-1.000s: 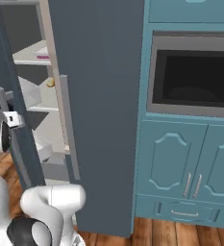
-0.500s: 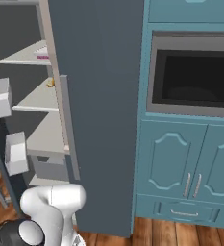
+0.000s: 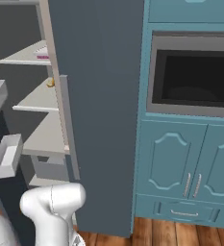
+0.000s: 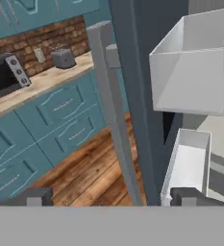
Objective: Open the freezer door, pick up the ice cube tray from the freezer, and place it on the dining counter.
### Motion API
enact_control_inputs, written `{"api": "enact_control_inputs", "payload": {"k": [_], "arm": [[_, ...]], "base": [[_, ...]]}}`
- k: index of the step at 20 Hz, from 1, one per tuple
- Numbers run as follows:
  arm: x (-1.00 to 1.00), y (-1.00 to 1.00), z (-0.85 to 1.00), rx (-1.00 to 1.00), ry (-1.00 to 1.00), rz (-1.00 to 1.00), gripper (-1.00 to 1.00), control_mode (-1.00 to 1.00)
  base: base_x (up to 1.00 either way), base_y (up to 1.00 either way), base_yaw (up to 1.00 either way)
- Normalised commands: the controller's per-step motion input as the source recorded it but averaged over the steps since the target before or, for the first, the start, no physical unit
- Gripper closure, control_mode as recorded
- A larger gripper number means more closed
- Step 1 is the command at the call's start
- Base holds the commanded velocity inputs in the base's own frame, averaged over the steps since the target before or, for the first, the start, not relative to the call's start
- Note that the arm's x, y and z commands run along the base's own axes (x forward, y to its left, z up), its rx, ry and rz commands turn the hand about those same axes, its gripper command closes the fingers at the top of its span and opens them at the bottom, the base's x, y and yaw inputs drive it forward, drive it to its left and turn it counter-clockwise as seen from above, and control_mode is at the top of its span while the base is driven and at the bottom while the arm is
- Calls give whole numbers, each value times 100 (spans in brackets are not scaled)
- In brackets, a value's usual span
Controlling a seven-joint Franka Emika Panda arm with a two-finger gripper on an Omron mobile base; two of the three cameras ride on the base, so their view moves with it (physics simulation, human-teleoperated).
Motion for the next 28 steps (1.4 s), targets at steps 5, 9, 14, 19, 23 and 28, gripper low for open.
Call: {"api": "enact_control_inputs", "payload": {"k": [5,9,14,19,23,28], "arm": [[56,-96,66,40,16,-5,-100,-100],[100,-63,21,39,35,-5,-100,-100],[100,-14,-8,31,46,0,-100,-100],[100,83,-31,6,48,2,-100,-100],[70,100,-3,0,35,11,-100,-100],[5,100,-14,-1,21,13,-100,-100]], "base": [[0,0,0],[0,0,0],[0,0,0],[0,0,0],[0,0,0],[0,0,0]]}}
